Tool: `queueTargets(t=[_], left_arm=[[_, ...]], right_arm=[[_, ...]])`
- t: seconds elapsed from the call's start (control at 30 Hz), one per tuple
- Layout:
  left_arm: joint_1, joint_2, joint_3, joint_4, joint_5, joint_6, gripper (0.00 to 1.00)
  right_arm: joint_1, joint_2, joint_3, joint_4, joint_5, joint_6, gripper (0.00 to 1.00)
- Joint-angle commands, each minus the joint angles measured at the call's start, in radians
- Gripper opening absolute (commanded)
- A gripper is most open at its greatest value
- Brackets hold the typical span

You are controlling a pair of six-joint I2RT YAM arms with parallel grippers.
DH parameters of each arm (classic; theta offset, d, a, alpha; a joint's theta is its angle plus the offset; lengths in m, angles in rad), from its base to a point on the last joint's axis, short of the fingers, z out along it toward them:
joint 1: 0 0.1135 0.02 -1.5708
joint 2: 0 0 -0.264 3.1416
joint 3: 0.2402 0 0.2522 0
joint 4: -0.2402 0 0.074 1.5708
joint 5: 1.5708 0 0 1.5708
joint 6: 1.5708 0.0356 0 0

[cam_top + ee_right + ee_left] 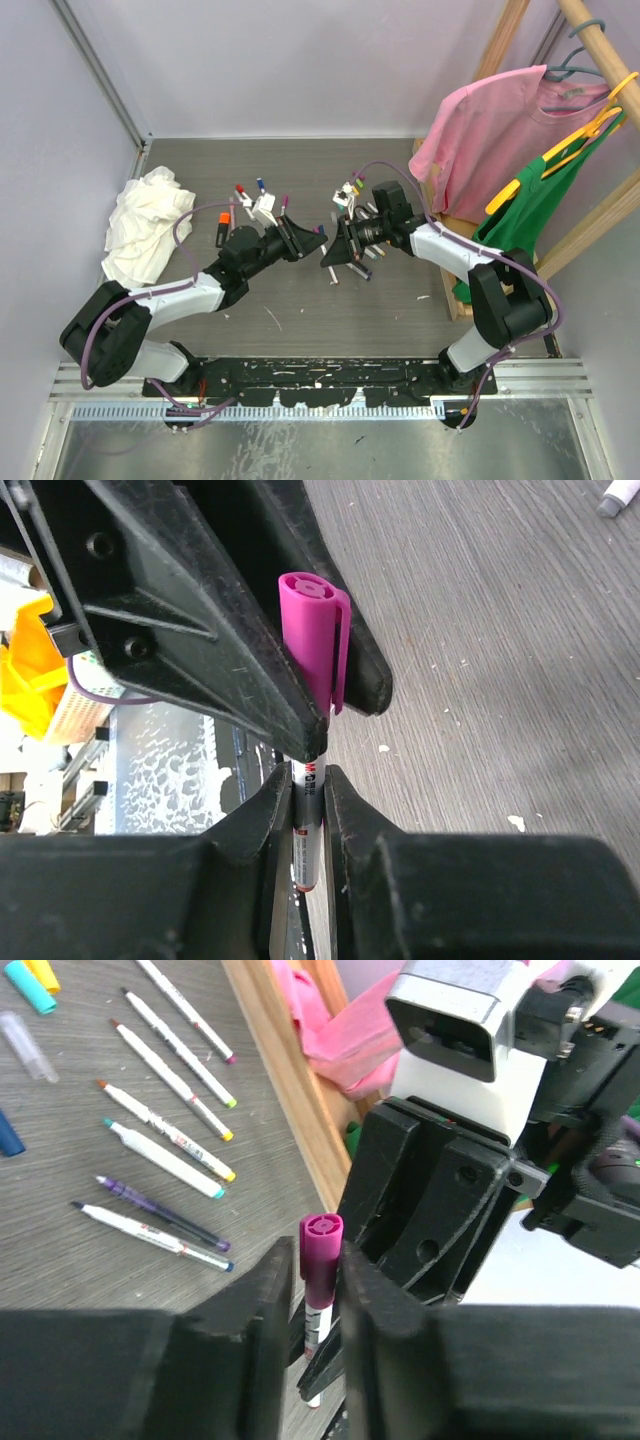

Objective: Open the pen caps
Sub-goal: Open the pen cap from the pen.

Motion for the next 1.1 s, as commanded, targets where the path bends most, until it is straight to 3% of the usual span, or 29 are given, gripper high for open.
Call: queueTargets(t=[0.0,0.1,0.2,0.6,0.7,0.97,1.07], left_arm=[[-0.003,-0.022,0.049,-0.065,-0.022,-0.001,0.32],[-0.003,-0.038,0.074,-0.163,-0.050,-0.007,0.51],[-0.010,-0.054,0.097,-0.239,-0.087,-0.012,0.62],[-0.052,-0.027,0.166,-0.333,-0.167,-0.014,0.63],[-0.053,0.002,0.188,-0.325,-0.161,-0.017,0.59],[-0.052,0.034,0.214,-0.322,-0.149,-0.019,0.30],[-0.052,0.035,0.213,-0.322,-0.148,-0.018,0.14]], right_arm=[[0.006,-0.048,0.033,-0.054,0.062,-0.076,0.01],[0.007,-0.061,0.046,-0.101,0.144,-0.124,0.01],[0.008,-0.068,0.055,-0.123,0.187,-0.144,0.01],[0.022,-0.071,0.058,-0.134,0.222,-0.164,0.01],[0.022,-0.073,0.059,-0.136,0.221,-0.167,0.01],[0.023,-0.073,0.059,-0.137,0.217,-0.169,0.01],[0.023,-0.070,0.059,-0.139,0.220,-0.170,0.01]])
